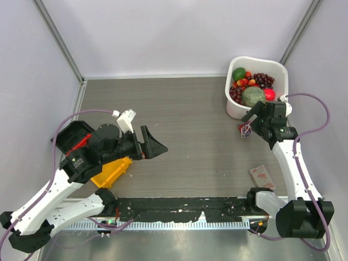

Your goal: Untangle the cables

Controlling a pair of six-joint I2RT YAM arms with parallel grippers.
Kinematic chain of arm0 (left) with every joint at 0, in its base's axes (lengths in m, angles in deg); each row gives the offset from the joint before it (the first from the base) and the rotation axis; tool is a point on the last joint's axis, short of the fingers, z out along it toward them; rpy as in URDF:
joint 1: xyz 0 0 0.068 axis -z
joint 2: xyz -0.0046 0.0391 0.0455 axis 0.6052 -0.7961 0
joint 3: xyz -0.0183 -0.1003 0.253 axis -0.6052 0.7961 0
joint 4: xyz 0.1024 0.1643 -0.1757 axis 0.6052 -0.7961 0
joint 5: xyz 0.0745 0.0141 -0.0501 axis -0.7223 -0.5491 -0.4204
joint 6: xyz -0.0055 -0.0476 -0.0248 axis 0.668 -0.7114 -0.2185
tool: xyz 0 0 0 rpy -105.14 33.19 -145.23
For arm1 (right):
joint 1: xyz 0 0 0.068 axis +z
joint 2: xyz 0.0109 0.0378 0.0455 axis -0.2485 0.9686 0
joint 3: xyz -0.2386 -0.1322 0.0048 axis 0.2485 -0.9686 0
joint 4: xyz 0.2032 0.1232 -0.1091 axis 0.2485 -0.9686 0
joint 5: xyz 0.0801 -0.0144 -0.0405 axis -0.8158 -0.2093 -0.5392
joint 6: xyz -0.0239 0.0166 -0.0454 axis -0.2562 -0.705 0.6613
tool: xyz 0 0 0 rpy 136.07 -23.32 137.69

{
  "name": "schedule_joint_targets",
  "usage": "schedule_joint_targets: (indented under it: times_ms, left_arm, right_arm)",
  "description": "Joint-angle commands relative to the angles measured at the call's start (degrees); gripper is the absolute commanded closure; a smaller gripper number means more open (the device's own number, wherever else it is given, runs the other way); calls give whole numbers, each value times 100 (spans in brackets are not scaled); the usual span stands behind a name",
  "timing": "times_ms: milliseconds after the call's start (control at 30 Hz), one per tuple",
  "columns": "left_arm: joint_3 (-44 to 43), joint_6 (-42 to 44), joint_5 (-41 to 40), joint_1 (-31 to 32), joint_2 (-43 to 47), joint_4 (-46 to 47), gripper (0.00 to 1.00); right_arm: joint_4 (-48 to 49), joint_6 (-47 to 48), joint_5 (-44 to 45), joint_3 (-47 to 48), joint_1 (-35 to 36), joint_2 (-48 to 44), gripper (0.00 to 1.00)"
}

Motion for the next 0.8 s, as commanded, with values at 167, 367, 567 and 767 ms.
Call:
schedule_joint_targets:
  times_ms: [167,367,567,767]
  left_arm:
    - [16,191,378,21,109,61,1]
    - [-494,709,352,21,-102,-819,1]
    - [-1162,1333,71,21,-269,-1636,1]
    - [-1251,1431,-263,21,-357,-1919,1]
  right_arm:
    - [1476,851,304,-225,-329,958,7]
    - [2320,1133,322,-489,-329,1732,12]
    - [2584,896,583,-445,-286,2393,20]
    - [2856,939,499,-551,21,2594,41]
